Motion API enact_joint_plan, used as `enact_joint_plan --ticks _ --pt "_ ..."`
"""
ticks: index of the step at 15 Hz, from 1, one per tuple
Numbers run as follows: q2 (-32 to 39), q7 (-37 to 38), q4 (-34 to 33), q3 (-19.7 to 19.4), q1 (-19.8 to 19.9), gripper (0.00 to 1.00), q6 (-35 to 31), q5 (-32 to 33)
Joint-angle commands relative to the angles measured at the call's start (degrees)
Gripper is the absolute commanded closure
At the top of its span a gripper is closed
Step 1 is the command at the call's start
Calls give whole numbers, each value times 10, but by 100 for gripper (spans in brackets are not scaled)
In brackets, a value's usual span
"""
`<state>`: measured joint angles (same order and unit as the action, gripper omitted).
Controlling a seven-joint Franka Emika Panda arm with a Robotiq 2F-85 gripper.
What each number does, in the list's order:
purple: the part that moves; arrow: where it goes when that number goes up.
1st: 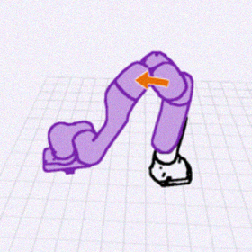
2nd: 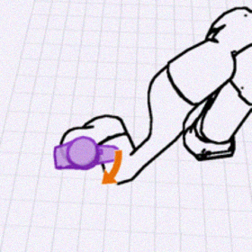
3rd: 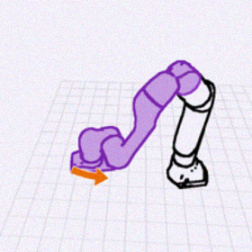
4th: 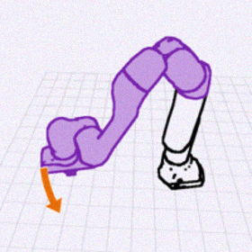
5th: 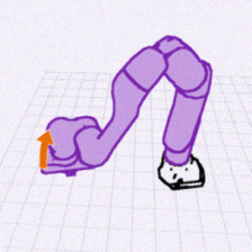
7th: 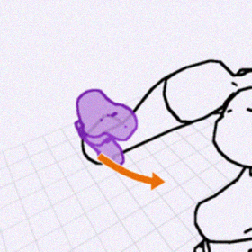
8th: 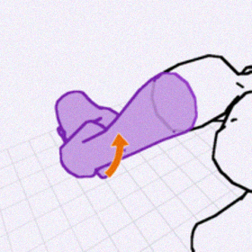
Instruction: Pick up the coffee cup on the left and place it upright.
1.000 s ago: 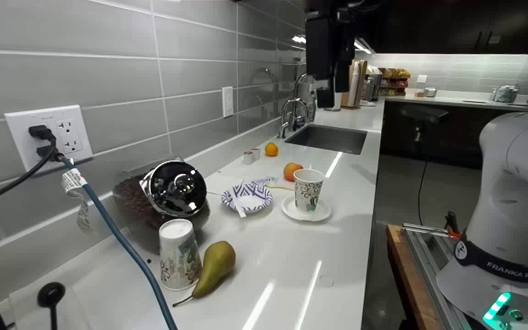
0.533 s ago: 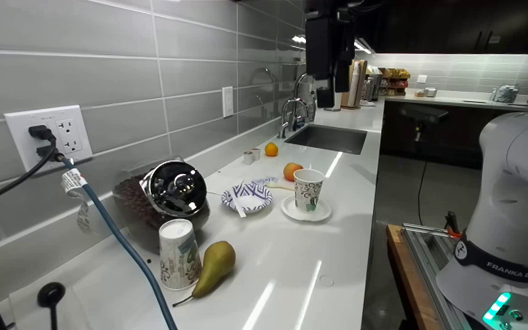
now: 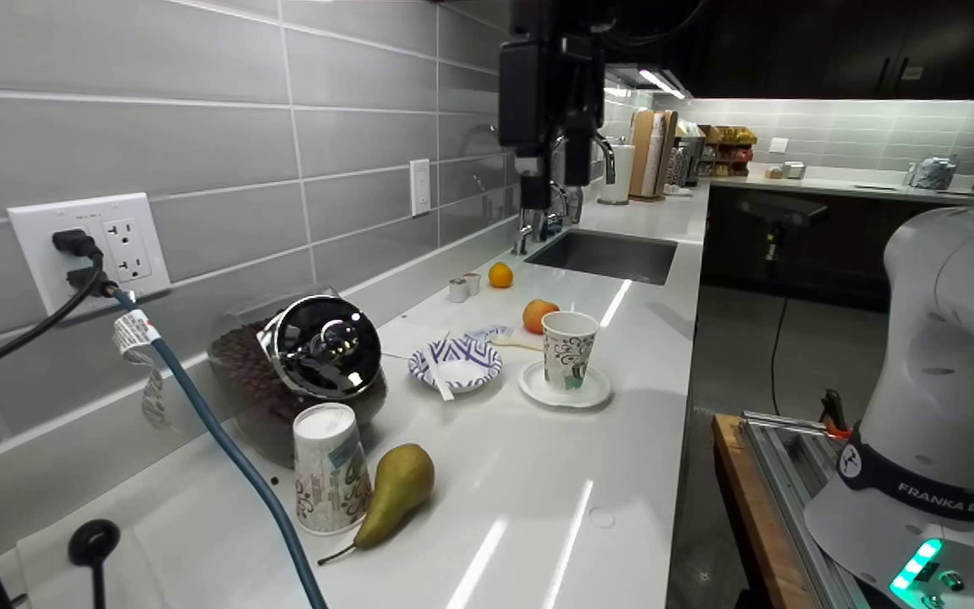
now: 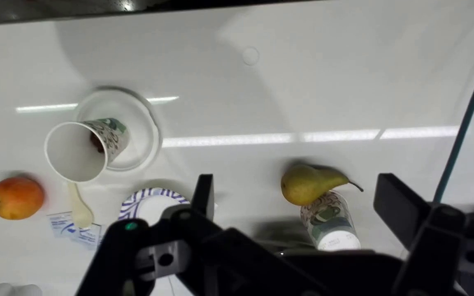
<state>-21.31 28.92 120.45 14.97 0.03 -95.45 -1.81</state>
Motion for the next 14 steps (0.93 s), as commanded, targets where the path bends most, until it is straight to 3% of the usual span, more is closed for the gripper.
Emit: enact_joint_plan --ticks 1,10,14 --pt "86 -35 -41 -5 -23 0 -74 11" --pt "287 -82 -110 -12 -83 0 -263 124" --pt "362 -83 -144 -32 -103 0 -327 109"
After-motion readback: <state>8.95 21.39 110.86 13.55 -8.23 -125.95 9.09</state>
